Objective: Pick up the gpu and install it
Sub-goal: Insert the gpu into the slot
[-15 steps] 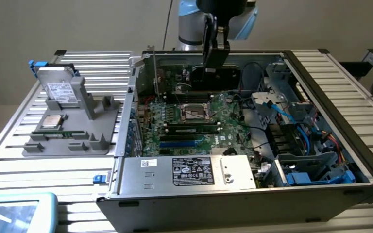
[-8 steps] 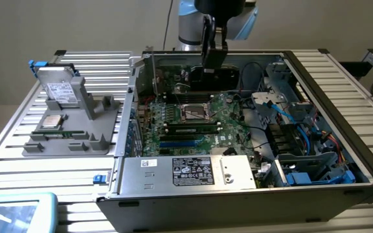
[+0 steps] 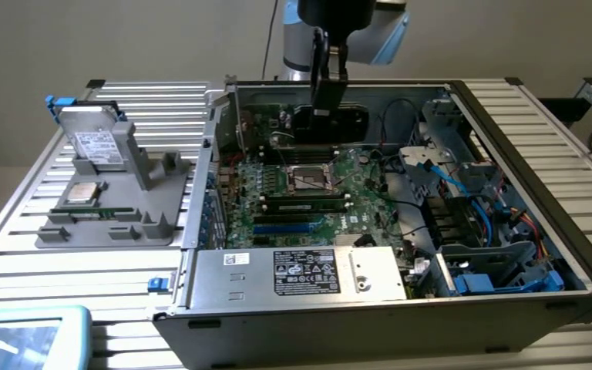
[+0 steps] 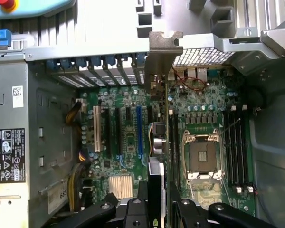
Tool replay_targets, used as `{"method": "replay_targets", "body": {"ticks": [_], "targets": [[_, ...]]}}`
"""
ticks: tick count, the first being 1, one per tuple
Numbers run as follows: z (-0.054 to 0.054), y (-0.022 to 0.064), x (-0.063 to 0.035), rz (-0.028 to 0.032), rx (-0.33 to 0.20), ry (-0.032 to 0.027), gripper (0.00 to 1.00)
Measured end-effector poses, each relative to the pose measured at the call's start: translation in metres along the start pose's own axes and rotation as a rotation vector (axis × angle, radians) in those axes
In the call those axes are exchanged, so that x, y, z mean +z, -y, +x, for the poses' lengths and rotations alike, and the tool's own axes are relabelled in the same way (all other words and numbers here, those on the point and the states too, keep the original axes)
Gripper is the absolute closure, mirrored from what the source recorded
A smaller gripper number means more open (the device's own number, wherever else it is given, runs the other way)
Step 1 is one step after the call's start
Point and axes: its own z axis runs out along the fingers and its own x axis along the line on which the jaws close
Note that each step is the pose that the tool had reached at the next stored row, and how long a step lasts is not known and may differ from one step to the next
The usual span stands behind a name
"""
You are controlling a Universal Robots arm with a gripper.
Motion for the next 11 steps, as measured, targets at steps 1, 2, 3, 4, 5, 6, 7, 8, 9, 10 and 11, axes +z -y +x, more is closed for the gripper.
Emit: {"method": "replay_targets", "body": {"ticks": [1,2,3,4,5,6,7,8,9,10,11], "targets": [[0.0,-0.0009,0.0018,0.0002,0.0,0.0,0.73],[0.0,-0.0017,0.0037,0.0005,0.0,0.0001,0.73],[0.0,-0.0025,0.0056,0.0006,0.0,-0.0001,0.73],[0.0,-0.0031,0.0074,0.0006,0.0,-0.0001,0.73],[0.0,-0.0032,0.0093,0.0006,0.0,0.0,0.73],[0.0,-0.0032,0.0112,0.0007,0.0,0.0,0.73],[0.0,-0.0031,0.0131,0.0007,0.0,0.0001,0.73],[0.0,-0.0031,0.0148,0.0007,0.0,0.0,0.73],[0.0,-0.003,0.0166,0.0007,0.0,-0.0001,0.73],[0.0,-0.003,0.0184,0.0007,0.0,0.0,0.73],[0.0,-0.0029,0.0202,0.0007,0.0,0.0,0.73]]}}
